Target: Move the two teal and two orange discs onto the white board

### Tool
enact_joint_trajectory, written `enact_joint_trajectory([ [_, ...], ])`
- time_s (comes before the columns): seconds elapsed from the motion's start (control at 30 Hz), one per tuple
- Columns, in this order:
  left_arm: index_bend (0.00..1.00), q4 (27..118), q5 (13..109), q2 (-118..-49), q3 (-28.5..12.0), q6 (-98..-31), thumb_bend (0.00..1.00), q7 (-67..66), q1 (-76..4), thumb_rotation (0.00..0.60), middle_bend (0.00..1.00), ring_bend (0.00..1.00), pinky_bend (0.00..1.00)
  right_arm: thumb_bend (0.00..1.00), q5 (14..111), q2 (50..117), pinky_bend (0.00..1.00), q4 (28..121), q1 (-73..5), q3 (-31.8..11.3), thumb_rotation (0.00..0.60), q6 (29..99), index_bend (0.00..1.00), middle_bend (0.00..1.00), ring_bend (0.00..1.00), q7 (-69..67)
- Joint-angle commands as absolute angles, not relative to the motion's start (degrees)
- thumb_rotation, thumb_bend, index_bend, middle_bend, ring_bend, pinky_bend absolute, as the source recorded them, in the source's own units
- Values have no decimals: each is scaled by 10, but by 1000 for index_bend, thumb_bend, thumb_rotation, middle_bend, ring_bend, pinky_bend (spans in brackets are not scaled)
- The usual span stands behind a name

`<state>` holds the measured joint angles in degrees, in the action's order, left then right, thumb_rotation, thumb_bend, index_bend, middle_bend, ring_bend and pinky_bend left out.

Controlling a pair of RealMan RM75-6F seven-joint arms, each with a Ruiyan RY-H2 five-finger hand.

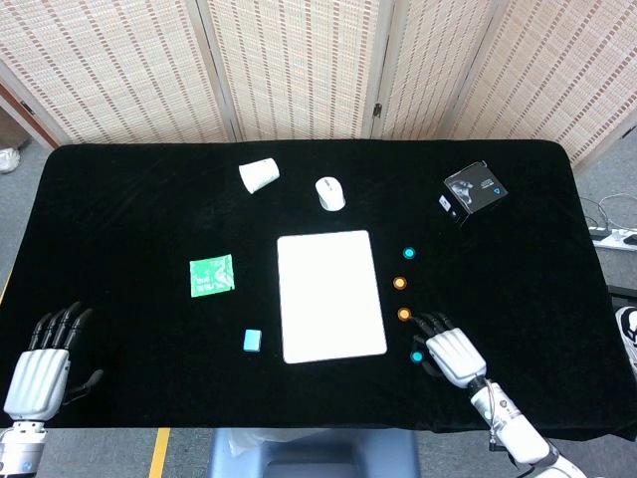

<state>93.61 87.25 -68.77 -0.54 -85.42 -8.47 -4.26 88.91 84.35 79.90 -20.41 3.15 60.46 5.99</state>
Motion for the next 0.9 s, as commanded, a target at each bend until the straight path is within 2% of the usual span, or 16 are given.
enact_joint_trajectory([
  [0.03, 102, 936, 873, -688, -6, -855, 278, -83, -42, 600, 8, 35, 0, 475, 890, 841, 0, 802, -204, 31, 600, 610, 494, 148, 0, 58],
  [0.3, 102, 935, 875, -687, -6, -856, 278, -82, -42, 600, 8, 35, 0, 475, 895, 828, 0, 822, -208, 23, 600, 627, 505, 157, 0, 50],
  [0.47, 103, 934, 873, -686, -7, -856, 277, -79, -43, 600, 8, 35, 0, 475, 898, 826, 0, 850, -237, 0, 600, 615, 505, 159, 0, 50],
  [0.9, 103, 936, 873, -682, -5, -860, 278, -79, -38, 600, 8, 35, 0, 475, 809, 906, 0, 881, -359, -84, 600, 491, 505, 158, 0, 161],
])
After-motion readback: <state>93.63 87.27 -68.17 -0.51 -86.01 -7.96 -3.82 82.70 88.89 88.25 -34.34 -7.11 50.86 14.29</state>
